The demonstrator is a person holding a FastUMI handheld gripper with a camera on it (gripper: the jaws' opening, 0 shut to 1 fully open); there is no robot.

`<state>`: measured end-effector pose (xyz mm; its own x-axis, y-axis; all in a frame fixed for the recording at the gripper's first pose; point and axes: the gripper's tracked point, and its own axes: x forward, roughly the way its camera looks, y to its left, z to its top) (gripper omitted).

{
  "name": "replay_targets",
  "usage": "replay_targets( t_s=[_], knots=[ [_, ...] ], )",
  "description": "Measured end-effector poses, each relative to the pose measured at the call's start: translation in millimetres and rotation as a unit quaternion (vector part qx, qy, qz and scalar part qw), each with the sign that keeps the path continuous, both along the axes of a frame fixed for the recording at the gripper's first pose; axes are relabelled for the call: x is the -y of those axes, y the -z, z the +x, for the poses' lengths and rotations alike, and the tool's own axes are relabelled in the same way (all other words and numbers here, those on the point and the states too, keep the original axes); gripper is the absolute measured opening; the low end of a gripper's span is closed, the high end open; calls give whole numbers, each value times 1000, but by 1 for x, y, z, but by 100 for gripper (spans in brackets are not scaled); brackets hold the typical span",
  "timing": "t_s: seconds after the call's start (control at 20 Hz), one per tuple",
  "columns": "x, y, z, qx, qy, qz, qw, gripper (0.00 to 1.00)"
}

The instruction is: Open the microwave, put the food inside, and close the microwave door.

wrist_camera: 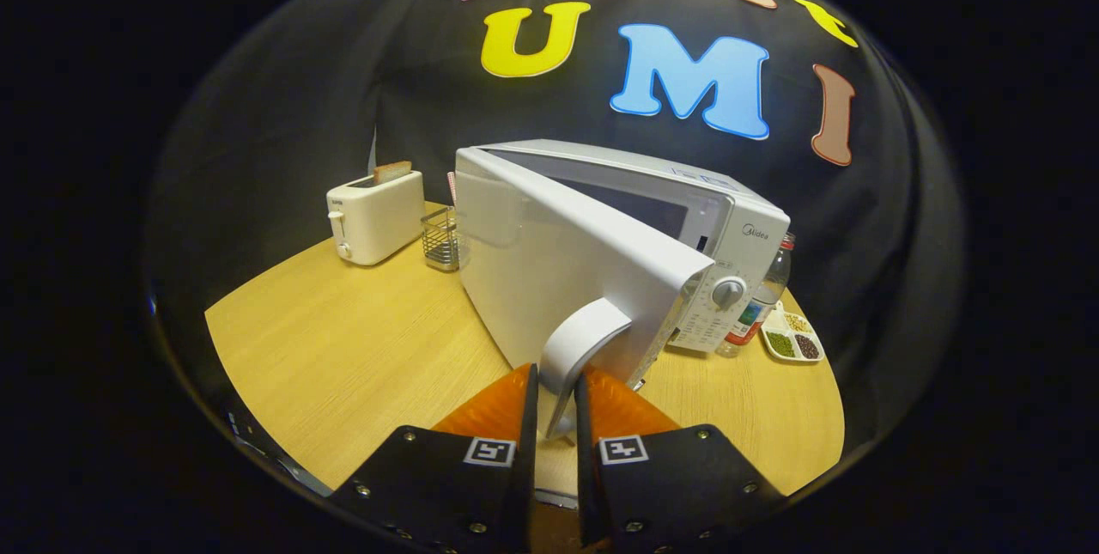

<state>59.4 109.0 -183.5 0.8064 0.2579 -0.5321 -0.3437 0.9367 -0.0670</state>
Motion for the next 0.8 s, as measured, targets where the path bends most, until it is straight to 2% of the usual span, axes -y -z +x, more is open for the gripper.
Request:
replay_targets(
  t_s=[0.35,0.8],
  knots=[
    [-26,-6,-33,-7,4,13,1000,21],
    [-84,-10,-68,-7,-3,40,999,25]
  ],
)
